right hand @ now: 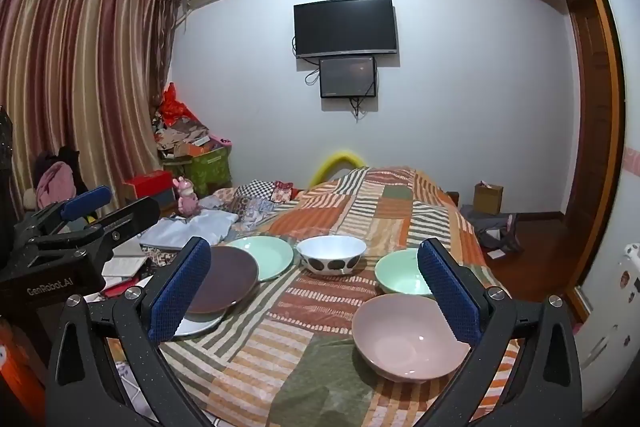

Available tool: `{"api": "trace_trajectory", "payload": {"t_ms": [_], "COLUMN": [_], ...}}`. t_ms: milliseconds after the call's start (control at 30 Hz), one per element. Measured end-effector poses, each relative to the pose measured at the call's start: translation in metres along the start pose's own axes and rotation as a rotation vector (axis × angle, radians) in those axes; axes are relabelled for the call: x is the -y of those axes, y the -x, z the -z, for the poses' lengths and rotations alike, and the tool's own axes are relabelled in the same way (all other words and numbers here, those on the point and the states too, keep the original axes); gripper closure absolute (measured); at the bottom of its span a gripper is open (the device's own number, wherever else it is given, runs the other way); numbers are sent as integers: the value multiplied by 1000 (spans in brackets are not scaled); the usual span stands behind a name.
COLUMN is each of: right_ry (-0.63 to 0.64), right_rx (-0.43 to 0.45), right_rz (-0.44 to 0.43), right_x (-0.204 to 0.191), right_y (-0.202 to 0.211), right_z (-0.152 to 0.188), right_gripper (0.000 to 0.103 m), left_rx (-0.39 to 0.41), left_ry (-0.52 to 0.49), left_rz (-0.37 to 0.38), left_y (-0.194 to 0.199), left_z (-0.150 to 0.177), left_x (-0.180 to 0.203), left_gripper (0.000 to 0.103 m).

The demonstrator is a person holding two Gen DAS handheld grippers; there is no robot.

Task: Organize plates and bowls

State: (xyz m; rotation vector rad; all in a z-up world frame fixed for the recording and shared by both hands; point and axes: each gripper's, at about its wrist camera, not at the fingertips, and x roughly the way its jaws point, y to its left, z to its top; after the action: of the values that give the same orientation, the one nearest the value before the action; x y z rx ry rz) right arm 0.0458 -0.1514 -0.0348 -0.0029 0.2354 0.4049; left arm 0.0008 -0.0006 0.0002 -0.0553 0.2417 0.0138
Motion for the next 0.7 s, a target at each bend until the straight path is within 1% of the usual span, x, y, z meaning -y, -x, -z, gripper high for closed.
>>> {"api": "trace_trajectory", "payload": {"t_ms": [267,300,333,567,600,700], "right_ry": [5,-9,-8,-12,-11,-13], "right_rx": [7,-4,-3,-4,-3,-6], "right_rz": [2,-6,-4,-5,-5,-7], "right_x": [-3,3,3,-1,-2,0], "right_y": [-1,-6,-5,-5,-5,-6], "right_z": [2,2,2,2,3,2], "right_gripper": [0,0,0,0,0,0], "left_rx": [-1,-1,7,7,7,6], "left_ry": [14,16,16,21,16,17], "left_rz": [-1,-1,-1,0,-2,-1], "left_y": [-3,-4,2,0,0,-1], "left_z": [-1,-1,-1,0,2,2], "left_x": [-3,-3,-2,-10,-5,-4], "left_gripper": [0,0,0,0,0,0]}}
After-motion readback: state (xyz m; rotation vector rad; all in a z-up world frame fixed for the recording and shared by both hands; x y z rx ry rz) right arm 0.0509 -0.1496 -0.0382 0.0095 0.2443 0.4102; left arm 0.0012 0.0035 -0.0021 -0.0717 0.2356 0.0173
